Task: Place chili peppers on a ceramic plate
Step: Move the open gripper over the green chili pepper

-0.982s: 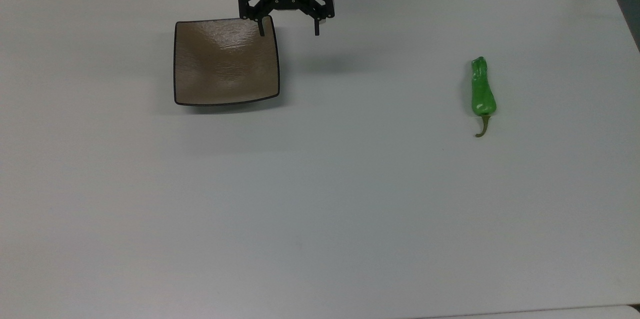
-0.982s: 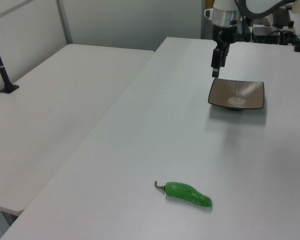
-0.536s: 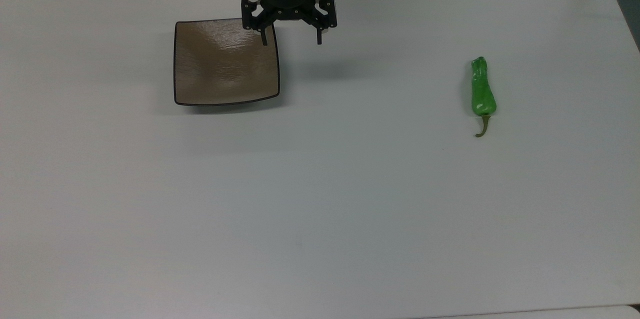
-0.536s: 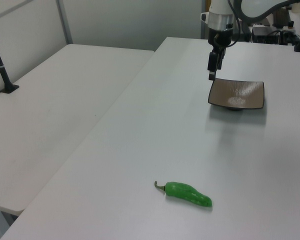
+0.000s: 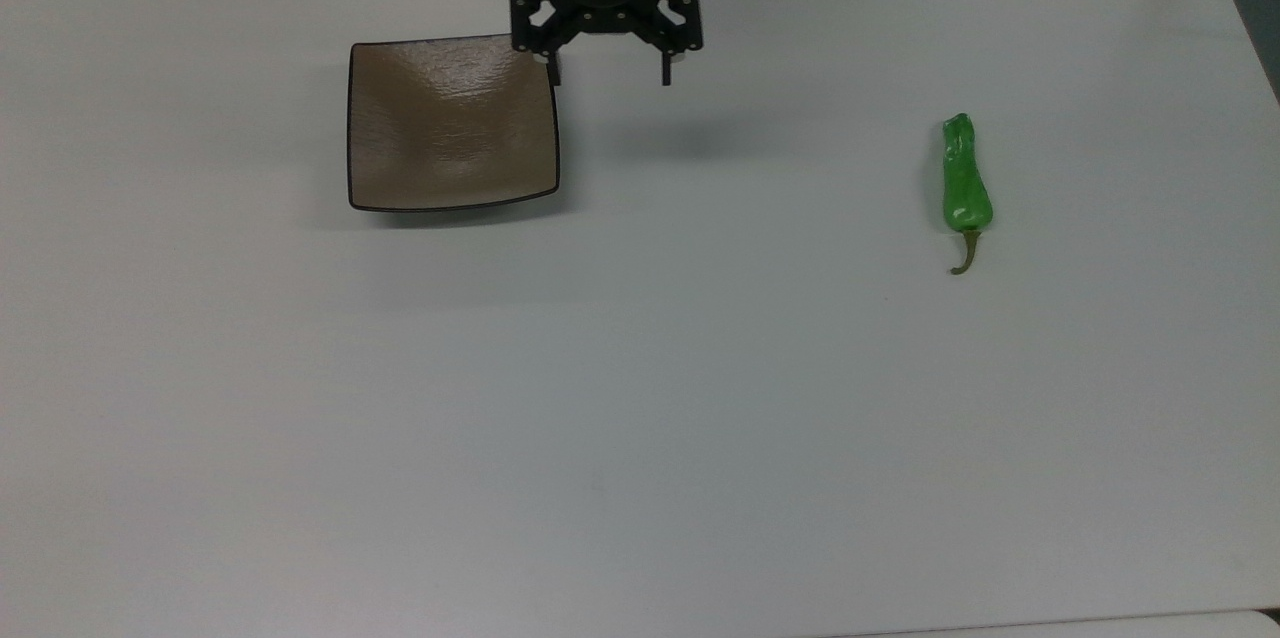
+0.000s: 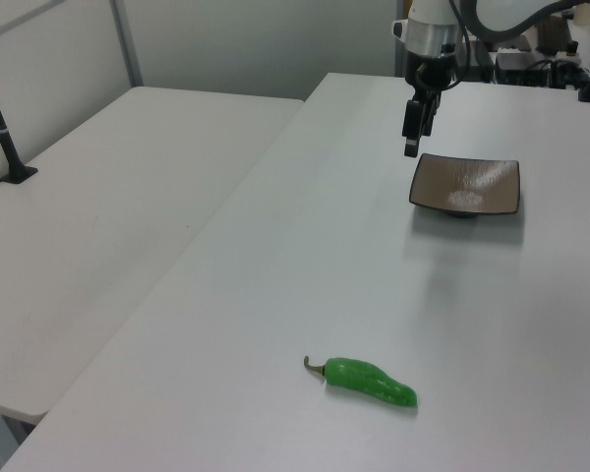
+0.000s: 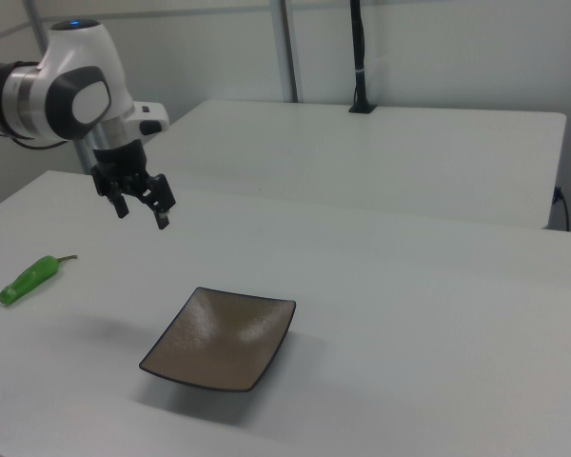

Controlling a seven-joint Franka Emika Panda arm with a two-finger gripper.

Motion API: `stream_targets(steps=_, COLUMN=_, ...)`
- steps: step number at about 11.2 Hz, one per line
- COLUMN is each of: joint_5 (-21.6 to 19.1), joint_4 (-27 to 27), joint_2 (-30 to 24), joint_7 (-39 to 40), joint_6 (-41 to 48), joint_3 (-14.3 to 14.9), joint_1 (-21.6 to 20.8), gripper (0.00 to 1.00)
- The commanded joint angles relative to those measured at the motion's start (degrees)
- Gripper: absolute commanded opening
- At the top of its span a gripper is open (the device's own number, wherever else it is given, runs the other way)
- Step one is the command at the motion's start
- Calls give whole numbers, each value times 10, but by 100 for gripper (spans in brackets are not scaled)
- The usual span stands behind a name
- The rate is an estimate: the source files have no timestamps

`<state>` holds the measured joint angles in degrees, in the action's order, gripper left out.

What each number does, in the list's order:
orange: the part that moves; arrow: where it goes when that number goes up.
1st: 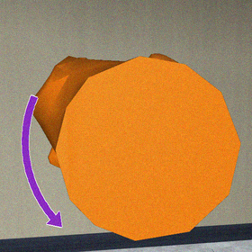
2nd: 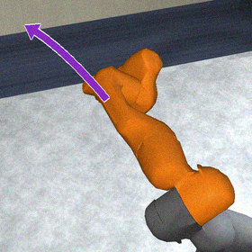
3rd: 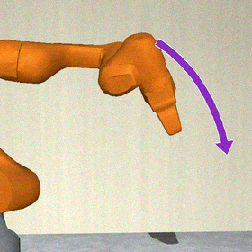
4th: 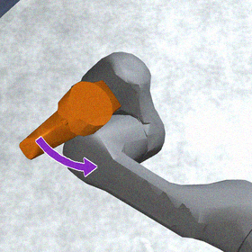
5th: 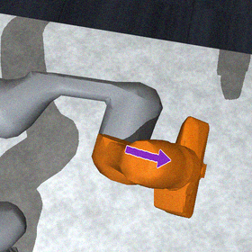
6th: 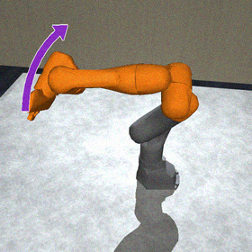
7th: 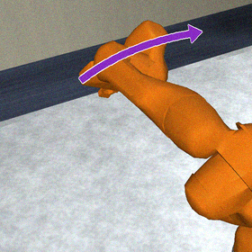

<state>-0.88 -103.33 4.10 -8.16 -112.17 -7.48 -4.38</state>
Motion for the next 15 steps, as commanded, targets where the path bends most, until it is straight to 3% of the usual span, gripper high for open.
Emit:
stream_targets(steps=1, joint_5=-7, joint_4=-5, joint_2=0, joint_7=-69, joint_6=-24, joint_3=-1, joint_1=-48, gripper=100)
stream_targets(steps=3, joint_5=-50, joint_4=-7, joint_2=6, joint_7=-103, joint_6=-74, joint_3=-18, joint_1=-61, gripper=100)
stream_targets(steps=6, joint_5=-57, joint_4=-7, joint_2=35, joint_7=-169, joint_6=-137, joint_3=-67, joint_1=-75, gripper=100)
stream_targets(steps=11, joint_5=-45, joint_4=-6, joint_2=93, joint_7=-228, joint_6=-213, joint_3=-68, joint_1=-138, gripper=100)
stream_targets(steps=15, joint_5=7, joint_4=-1, joint_2=154, joint_7=-305, joint_6=-263, joint_3=-68, joint_1=-178, gripper=100)
